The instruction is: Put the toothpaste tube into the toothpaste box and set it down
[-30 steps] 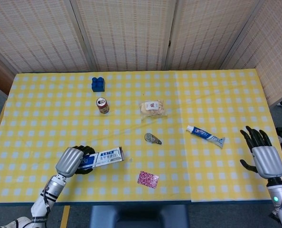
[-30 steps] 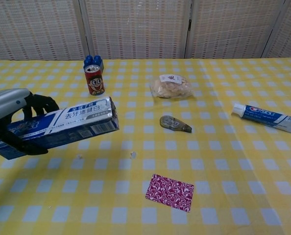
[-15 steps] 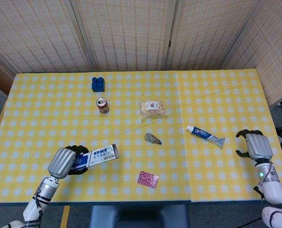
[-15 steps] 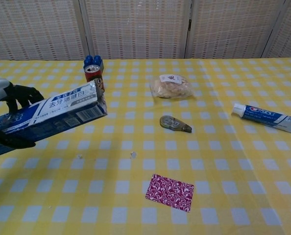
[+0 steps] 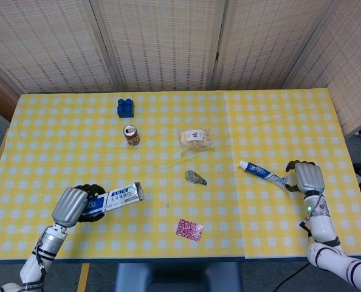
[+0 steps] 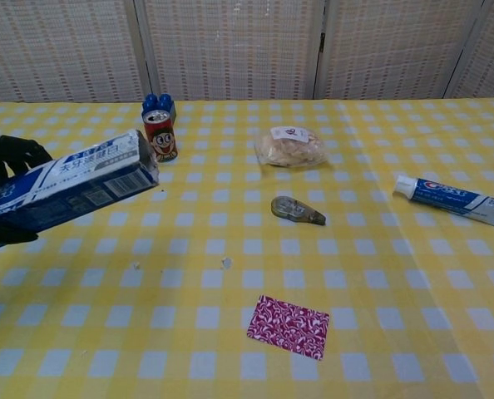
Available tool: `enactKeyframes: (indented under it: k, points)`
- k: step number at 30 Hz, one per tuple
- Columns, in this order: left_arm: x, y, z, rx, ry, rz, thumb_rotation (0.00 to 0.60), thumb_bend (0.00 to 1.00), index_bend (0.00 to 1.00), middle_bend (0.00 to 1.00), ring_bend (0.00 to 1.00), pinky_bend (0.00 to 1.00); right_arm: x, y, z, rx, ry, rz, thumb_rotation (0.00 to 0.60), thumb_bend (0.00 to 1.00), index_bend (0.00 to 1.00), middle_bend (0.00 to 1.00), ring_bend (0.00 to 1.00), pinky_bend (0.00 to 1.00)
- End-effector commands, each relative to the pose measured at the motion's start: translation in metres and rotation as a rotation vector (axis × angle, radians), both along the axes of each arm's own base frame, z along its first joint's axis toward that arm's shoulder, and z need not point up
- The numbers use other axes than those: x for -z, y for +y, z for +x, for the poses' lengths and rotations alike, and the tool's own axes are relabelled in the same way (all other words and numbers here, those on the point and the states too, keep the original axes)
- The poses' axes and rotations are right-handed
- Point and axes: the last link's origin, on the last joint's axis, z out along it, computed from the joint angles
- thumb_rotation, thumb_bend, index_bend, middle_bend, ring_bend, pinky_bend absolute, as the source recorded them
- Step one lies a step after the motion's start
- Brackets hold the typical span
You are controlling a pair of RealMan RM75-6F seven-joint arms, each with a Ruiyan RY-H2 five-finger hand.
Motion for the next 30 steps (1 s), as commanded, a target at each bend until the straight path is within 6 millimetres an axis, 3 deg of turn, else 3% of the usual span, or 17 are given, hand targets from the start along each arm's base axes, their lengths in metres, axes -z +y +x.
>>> enactKeyframes:
  k: [1, 11, 30]
  points:
    - [-0.003, 0.000, 0.000, 0.001, -0.006, 0.013, 0.600, 0.33, 0.55, 0.63, 0.49, 0.58, 0.007, -0.009, 0.007, 0.019, -0.024, 0.013, 0.600, 0.26, 0.45, 0.38, 0.32, 0.24]
    - [-0.010, -0.002, -0.002, -0.003, -0.010, 0.025, 0.600, 0.33, 0.55, 0.63, 0.49, 0.58, 0.022, -0.014, 0.020, 0.037, -0.074, 0.063, 0.600, 0.26, 0.45, 0.38, 0.32, 0.24]
    - [-0.013, 0.004, -0.008, -0.013, -0.012, 0.028, 0.600, 0.33, 0.55, 0.63, 0.49, 0.58, 0.040, -0.026, 0.014, 0.055, 0.033, 0.078, 0.600, 0.27, 0.47, 0.39, 0.35, 0.28]
